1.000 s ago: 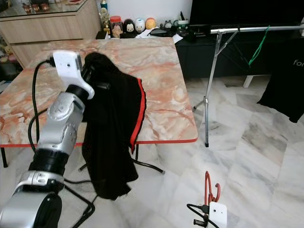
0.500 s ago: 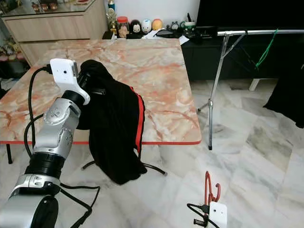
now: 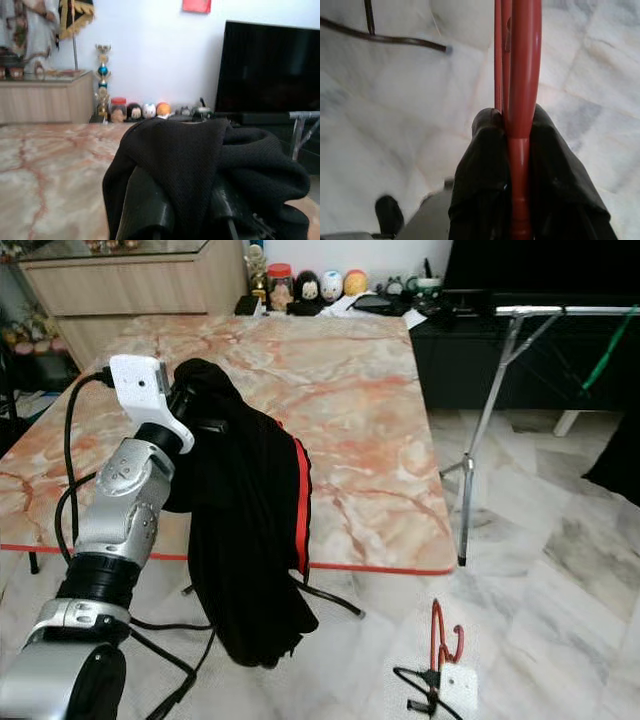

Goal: Hang hanger

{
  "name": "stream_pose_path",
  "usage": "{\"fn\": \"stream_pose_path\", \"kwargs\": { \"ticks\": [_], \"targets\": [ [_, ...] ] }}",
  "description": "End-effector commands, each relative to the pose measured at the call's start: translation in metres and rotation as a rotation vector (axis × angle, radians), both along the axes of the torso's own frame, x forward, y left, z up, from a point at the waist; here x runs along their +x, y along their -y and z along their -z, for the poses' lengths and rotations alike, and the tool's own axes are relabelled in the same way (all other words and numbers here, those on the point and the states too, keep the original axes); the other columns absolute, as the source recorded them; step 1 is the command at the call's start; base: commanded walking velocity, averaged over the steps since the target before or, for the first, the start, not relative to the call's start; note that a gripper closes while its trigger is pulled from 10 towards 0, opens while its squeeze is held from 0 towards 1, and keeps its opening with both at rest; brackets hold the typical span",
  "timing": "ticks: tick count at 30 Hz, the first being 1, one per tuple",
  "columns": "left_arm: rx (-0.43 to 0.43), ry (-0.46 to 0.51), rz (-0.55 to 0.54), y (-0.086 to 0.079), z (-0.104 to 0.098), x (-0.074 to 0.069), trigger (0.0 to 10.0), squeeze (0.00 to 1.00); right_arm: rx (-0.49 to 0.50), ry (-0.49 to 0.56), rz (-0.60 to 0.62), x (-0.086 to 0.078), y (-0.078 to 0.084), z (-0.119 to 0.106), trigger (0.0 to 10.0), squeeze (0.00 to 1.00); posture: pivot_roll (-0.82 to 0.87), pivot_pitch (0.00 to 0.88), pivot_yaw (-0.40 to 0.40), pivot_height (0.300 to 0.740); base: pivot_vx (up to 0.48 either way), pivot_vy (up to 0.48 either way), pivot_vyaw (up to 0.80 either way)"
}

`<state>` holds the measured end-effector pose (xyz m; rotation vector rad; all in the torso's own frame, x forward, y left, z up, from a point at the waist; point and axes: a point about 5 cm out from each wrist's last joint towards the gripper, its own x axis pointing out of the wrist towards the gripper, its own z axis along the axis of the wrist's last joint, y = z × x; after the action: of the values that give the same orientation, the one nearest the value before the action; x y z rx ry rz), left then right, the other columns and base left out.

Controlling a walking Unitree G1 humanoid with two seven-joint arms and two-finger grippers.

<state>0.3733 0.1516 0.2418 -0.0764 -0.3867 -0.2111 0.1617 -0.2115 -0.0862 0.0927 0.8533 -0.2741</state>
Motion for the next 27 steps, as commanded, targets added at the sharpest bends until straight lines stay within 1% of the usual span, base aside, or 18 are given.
{"fn": "stream_pose_path", "kwargs": {
  "ticks": [1, 7, 11, 19, 24, 26, 27],
  "targets": [
    [-0.013, 0.077, 0.029, 0.01, -0.021, 0.0, 10.0, 0.0, -0.012, -0.006, 0.011, -0.003, 0.006, 0.0, 10.0, 0.0, -0.06, 0.0, 0.018, 0.74, 0.3, 0.0, 0.0],
    [-0.016, 0.097, 0.038, 0.012, -0.027, -0.001, 10.0, 0.0, -0.013, -0.008, 0.004, -0.003, 0.006, 0.0, 10.0, 0.0, -0.06, 0.0, 0.017, 0.74, 0.302, 0.0, 0.0],
    [-0.015, 0.116, 0.045, 0.014, -0.035, 0.002, 10.0, 0.0, -0.021, -0.015, -0.002, -0.004, 0.006, 0.001, 10.0, 0.0, -0.06, 0.0, 0.024, 0.74, 0.307, 0.0, 0.0],
    [-0.017, 0.125, 0.067, 0.022, -0.038, 0.002, 10.0, 0.0, -0.018, -0.015, 0.003, -0.006, 0.005, 0.001, 10.0, 0.0, -0.07, 0.0, 0.029, 0.74, 0.326, 0.0, 0.0],
    [-0.01, 0.114, 0.071, 0.024, -0.034, 0.001, 10.0, 0.0, -0.015, -0.018, -0.001, -0.007, 0.005, 0.002, 10.0, 0.0, -0.06, 0.0, 0.028, 0.74, 0.357, 0.0, 0.0],
    [0.009, 0.086, 0.083, 0.025, -0.026, -0.001, 10.0, 0.0, -0.014, -0.02, -0.005, -0.008, 0.005, 0.002, 10.0, 0.0, -0.06, 0.0, 0.028, 0.74, 0.165, 0.0, 0.0],
    [0.034, 0.053, 0.096, 0.026, -0.017, -0.003, 10.0, 0.0, -0.014, -0.022, -0.007, -0.008, 0.005, 0.002, 10.0, 0.0, -0.06, 0.0, 0.027, 0.74, 0.0, 0.0, 0.0]
  ]
}}
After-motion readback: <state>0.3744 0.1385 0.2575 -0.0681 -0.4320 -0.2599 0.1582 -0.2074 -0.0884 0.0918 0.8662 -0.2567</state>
